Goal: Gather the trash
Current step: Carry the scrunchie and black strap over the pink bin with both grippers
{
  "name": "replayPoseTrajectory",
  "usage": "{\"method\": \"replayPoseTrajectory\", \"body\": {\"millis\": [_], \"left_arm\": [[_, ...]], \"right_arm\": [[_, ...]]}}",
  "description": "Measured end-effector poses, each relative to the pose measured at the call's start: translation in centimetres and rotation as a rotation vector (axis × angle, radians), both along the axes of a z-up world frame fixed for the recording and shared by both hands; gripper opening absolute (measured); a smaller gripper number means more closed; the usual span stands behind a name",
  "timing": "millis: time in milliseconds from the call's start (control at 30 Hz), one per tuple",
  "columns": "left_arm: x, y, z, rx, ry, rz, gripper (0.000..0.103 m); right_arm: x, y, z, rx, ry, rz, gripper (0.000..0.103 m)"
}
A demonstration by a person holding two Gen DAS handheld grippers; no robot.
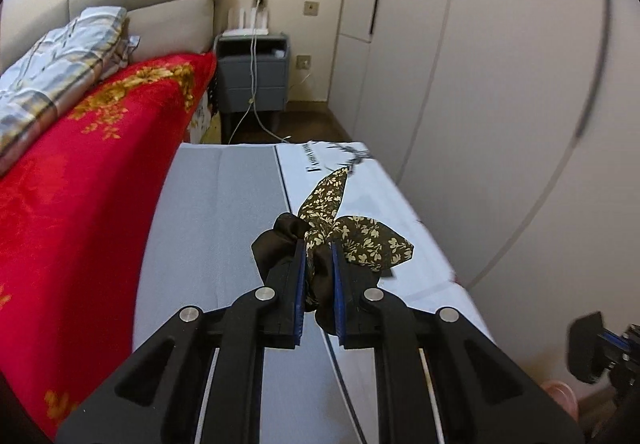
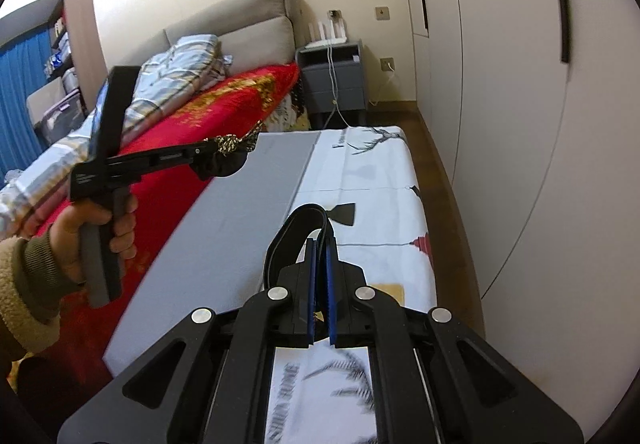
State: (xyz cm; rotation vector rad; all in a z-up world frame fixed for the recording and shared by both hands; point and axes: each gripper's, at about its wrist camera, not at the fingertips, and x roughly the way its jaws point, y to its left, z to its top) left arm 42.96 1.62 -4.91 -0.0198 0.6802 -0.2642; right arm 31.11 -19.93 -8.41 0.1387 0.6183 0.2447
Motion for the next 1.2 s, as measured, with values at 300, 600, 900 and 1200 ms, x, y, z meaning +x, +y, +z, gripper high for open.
{"method": "replayPoseTrajectory", "body": {"millis": [300,600,900,1200], "left_arm": [[-12.4,-1.0,5.1,0.005,-0.039,-0.044,0.012],[-22.2,-3.1,6.4,0.012,-0.058,-0.106,0.012],[-29.1,-6.3,5.5,0.01,-0.056,-0.191,0.012],[-32.4,-11.1,3.6,0.008,-0.015,-0.297,0.012]], "right_arm": [[-9.8,0.0,3.3,0.022,-0.035,-0.011,0.005],[-18.3,-1.4,4.5,0.027,-0.052,-0.068,0.005],[-24.9,-3.4,4.2,0.03,-0.047,-0.118,0.005],[-28.6,-6.3,3.4,0.041,-0.039,-0.194,0.005]]}}
